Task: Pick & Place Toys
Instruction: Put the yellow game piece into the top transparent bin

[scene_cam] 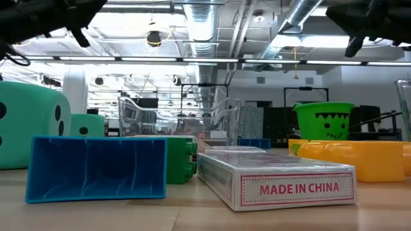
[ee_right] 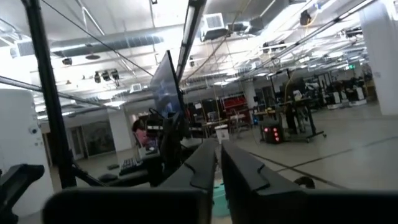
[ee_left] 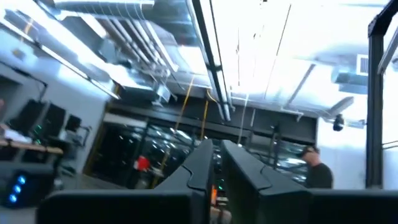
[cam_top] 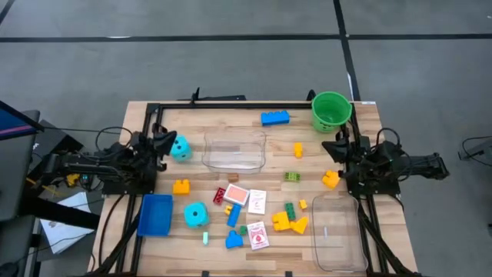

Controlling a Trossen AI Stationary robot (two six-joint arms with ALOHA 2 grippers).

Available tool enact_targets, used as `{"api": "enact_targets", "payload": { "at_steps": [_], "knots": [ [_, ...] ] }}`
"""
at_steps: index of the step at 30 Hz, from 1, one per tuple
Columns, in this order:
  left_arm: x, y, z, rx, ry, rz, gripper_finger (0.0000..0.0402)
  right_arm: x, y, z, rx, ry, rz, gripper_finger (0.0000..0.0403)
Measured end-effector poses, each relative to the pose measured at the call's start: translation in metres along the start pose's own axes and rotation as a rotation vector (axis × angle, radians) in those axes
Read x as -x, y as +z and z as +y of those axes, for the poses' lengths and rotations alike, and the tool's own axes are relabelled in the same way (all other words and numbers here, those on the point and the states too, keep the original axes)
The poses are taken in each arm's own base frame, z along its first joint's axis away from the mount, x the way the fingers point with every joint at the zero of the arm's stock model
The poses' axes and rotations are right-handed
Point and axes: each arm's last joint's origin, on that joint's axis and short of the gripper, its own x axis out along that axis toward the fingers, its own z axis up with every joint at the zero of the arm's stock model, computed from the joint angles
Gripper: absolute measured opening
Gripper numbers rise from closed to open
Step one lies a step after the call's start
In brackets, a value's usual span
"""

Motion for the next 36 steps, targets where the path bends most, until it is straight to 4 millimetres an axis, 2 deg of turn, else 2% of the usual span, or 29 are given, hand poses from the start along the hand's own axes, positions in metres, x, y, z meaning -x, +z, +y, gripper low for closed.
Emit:
{"api": "enact_targets", "payload": {
  "at_steps": [4, 11, 14, 17, 21, 26, 30, 33, 36],
  "knots": [
    [-0.003, 0.006, -0.002, -0.091, 0.001, -0.020, 0.0090, 0.000, 0.013, 0.001, -0.001, -0.039, -0.007, 0.0087],
    [-0.012, 0.017, -0.004, -0.247, 0.051, -0.049, 0.0248, -0.006, 0.034, 0.003, 0.001, -0.138, 0.025, 0.0201],
    [-0.017, 0.020, -0.004, -0.304, 0.125, -0.043, 0.0303, -0.014, 0.037, 0.005, -0.007, -0.170, 0.073, 0.0226],
    [-0.022, 0.022, -0.004, -0.333, 0.191, -0.031, 0.0337, -0.028, 0.038, 0.007, 0.019, -0.245, 0.122, 0.0235],
    [-0.028, 0.023, -0.004, -0.342, 0.253, -0.010, 0.0355, -0.052, 0.040, 0.009, 0.070, -0.433, 0.196, 0.0235],
    [-0.033, 0.022, -0.004, -0.393, 0.304, 0.013, 0.0348, -0.079, 0.031, 0.012, 0.093, -0.671, 0.352, 0.0235],
    [-0.034, 0.021, -0.004, -0.393, 0.319, 0.012, 0.0337, -0.101, 0.009, 0.014, 0.065, -0.811, 0.473, 0.0235],
    [-0.034, 0.022, -0.004, -0.392, 0.322, 0.011, 0.0331, -0.110, -0.012, 0.011, 0.013, -0.920, 0.541, 0.0235],
    [-0.034, 0.021, -0.004, -0.393, 0.328, 0.014, 0.0327, -0.111, -0.035, 0.006, -0.005, -1.040, 0.623, 0.0235]
  ]
}}
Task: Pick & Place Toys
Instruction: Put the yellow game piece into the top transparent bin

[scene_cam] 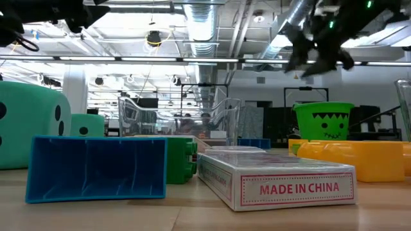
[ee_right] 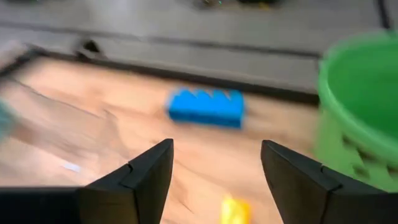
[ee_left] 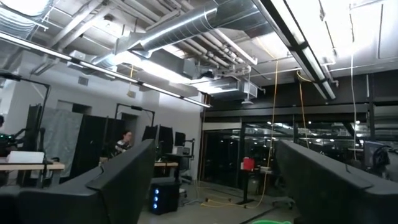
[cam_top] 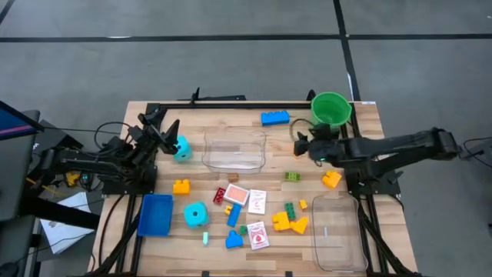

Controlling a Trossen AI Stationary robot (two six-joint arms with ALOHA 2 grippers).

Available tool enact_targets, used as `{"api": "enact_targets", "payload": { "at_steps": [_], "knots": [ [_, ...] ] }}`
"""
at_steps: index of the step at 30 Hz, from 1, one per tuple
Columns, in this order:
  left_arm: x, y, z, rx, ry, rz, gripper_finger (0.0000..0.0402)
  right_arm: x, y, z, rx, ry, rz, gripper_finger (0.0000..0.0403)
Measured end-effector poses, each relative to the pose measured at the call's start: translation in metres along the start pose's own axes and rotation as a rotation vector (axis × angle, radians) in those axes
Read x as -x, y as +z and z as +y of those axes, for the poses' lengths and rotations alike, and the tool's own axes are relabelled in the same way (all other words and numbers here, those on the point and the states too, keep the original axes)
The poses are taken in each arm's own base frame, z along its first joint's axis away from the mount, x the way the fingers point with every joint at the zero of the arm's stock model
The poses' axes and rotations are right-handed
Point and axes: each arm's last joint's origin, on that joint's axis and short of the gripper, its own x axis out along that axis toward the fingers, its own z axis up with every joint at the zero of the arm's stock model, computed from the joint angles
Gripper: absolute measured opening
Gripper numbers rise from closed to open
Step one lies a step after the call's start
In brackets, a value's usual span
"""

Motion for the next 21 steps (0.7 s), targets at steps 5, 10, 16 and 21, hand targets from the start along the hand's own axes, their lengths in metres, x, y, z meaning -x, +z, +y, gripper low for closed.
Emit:
{"api": "enact_targets", "payload": {
  "at_steps": [5, 10, 16, 21],
  "knots": [
    [0.000, 0.000, 0.000, -0.001, 0.017, 0.007, 0.0324, -0.017, -0.023, 0.009, -0.042, -0.106, 0.091, 0.0235],
    [0.000, -0.001, 0.000, -0.002, 0.021, 0.010, 0.0324, -0.033, -0.042, 0.015, -0.060, -0.154, 0.171, 0.0235],
    [0.000, -0.001, 0.000, -0.002, 0.020, 0.010, 0.0317, -0.043, -0.054, 0.020, -0.072, -0.167, 0.237, 0.0235],
    [0.000, -0.001, 0.000, -0.002, 0.020, 0.010, 0.0315, -0.045, -0.056, 0.023, -0.076, -0.157, 0.242, 0.0235]
  ]
}}
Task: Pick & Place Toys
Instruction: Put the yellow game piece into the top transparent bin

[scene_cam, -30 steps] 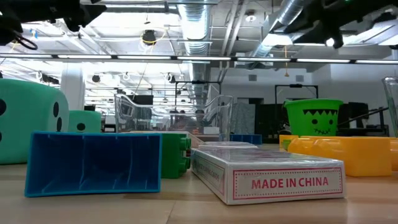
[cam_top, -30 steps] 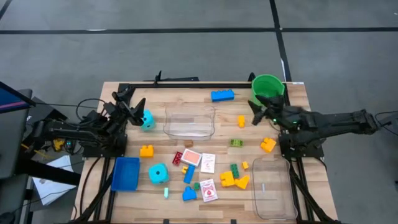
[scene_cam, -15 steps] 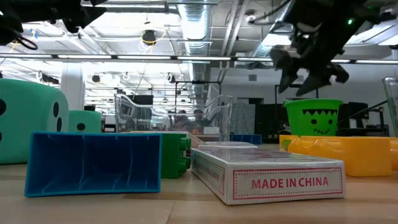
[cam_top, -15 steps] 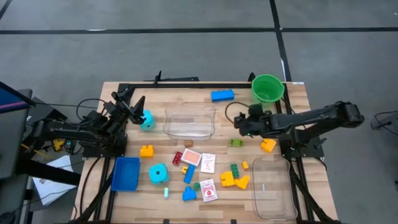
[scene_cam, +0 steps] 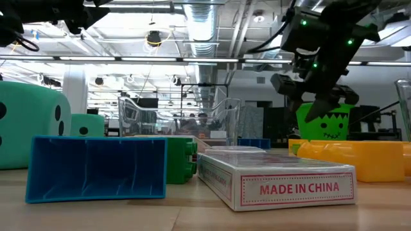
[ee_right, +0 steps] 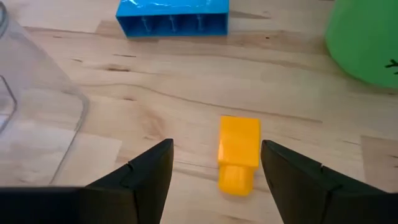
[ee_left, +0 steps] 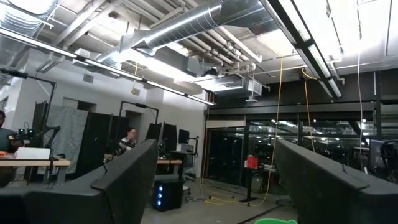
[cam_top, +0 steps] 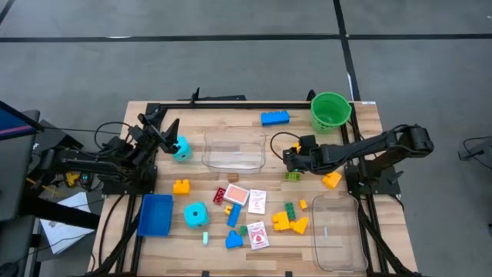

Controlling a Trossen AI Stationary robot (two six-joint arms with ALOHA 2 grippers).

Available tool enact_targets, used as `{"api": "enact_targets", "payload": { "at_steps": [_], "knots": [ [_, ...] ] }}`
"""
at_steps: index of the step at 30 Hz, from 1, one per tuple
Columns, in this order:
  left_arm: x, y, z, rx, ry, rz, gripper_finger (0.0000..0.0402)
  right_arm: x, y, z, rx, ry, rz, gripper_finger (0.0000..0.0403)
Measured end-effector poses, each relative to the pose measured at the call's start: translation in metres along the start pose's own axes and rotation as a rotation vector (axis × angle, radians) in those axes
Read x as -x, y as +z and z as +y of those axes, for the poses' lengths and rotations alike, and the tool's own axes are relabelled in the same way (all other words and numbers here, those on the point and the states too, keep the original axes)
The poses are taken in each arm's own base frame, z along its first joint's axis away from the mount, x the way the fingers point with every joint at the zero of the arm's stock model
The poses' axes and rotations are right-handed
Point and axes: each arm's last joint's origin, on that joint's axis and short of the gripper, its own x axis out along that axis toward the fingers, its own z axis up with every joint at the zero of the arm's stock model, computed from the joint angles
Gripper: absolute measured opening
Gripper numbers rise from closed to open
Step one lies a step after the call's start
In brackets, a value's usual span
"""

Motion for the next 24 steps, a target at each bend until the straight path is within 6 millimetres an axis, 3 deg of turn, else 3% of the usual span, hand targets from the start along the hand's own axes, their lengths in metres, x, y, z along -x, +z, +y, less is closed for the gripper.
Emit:
{"api": "enact_targets", "payload": {
  "at_steps": [24],
  "knots": [
    [0.000, 0.000, 0.000, 0.003, -0.002, 0.000, 0.0315, -0.044, -0.018, 0.001, 0.026, -0.151, 0.094, 0.0235]
  ]
}}
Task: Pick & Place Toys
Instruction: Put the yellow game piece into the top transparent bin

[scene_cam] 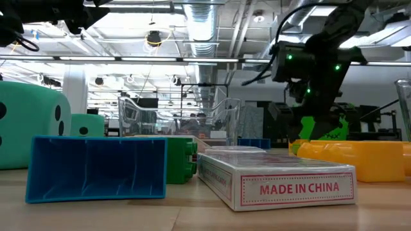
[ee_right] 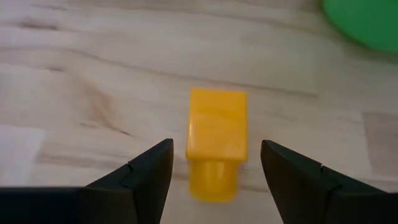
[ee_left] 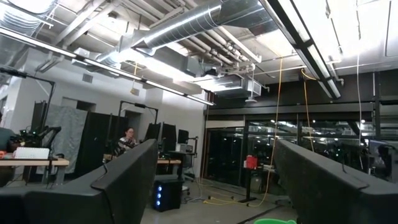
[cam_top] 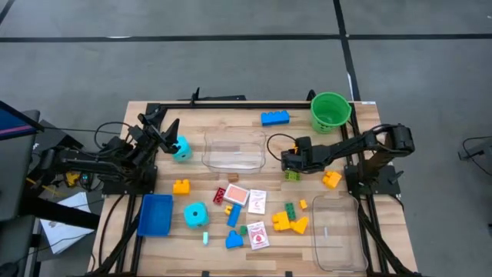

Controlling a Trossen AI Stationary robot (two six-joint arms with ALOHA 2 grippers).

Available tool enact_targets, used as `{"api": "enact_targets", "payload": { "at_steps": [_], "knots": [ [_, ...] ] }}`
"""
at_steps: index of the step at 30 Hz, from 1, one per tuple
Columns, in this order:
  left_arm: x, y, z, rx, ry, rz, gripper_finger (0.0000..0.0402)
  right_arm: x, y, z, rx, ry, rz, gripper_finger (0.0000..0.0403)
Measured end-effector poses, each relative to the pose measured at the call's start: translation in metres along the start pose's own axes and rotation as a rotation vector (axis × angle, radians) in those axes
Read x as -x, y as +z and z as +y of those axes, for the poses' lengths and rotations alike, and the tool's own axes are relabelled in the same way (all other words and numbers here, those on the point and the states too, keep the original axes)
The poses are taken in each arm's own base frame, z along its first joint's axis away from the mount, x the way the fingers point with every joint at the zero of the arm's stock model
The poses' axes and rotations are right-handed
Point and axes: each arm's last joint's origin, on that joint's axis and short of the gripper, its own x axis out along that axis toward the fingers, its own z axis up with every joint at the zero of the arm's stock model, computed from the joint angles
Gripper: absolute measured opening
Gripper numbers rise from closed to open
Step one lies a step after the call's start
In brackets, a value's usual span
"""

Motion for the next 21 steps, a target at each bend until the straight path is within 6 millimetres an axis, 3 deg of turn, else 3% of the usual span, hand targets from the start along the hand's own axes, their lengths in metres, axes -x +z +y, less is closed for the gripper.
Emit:
{"api": "enact_targets", "payload": {
  "at_steps": [7, 14, 21],
  "knots": [
    [0.000, 0.000, 0.000, 0.000, -0.001, 0.000, 0.0315, -0.013, -0.006, 0.000, 0.019, -0.046, 0.036, 0.0235],
    [0.000, 0.000, 0.000, -0.002, -0.002, 0.003, 0.0315, -0.013, -0.006, 0.001, 0.036, -0.040, 0.033, 0.0230],
    [0.000, 0.000, 0.000, -0.002, -0.001, 0.003, 0.0315, -0.013, -0.005, 0.002, 0.040, -0.030, 0.035, 0.0179]
  ]
}}
